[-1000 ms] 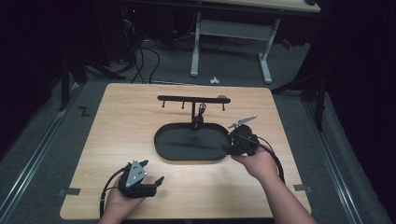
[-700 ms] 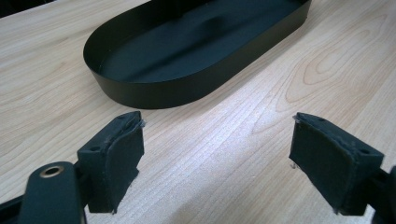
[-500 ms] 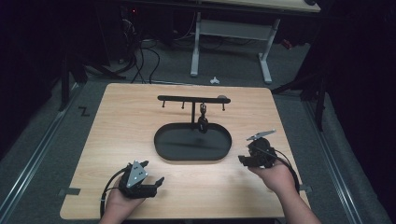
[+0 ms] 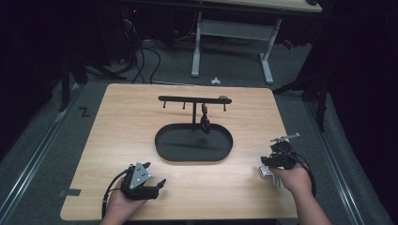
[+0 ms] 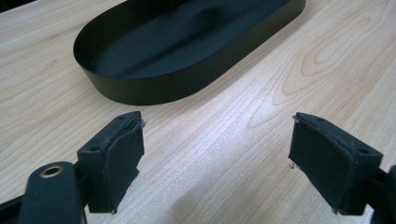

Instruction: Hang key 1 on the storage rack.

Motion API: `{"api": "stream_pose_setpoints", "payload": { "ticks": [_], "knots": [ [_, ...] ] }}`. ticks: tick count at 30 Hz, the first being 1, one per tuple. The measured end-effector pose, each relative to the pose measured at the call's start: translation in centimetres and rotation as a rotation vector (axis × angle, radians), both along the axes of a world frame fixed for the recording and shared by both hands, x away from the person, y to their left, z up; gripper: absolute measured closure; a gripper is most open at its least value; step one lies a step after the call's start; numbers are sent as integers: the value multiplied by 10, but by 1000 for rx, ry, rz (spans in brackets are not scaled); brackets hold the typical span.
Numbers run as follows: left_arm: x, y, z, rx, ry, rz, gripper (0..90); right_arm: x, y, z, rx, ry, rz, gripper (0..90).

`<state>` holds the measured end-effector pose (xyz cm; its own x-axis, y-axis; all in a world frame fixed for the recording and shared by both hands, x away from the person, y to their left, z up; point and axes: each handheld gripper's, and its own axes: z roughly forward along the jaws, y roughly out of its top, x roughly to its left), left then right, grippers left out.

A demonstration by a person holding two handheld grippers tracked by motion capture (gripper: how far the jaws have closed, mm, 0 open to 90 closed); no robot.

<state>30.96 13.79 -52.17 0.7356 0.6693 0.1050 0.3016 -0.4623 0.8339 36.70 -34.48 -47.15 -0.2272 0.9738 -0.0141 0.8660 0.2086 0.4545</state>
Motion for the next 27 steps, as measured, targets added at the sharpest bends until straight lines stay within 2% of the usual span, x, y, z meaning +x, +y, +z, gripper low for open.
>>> {"api": "stream_pose_setpoints", "payload": {
  "ticks": [7,11,16,17,18,21,27],
  "knots": [
    [0,0,0,2,-1,2,181,7,-15,-14,30,31,-81,501],
    [0,1,0,2,-1,2,181,9,-18,-23,31,54,-92,516],
    [0,1,0,2,-2,1,181,8,-6,-26,29,48,-53,567],
    [0,1,0,2,-1,1,181,6,2,-26,27,51,-24,587],
    [0,1,0,1,-2,1,181,6,2,-26,27,51,-24,587],
    [0,0,0,2,-2,1,181,3,15,-26,27,49,25,621],
    [0,0,0,4,-2,-1,181,-7,41,-27,18,36,130,638]
  ]
}}
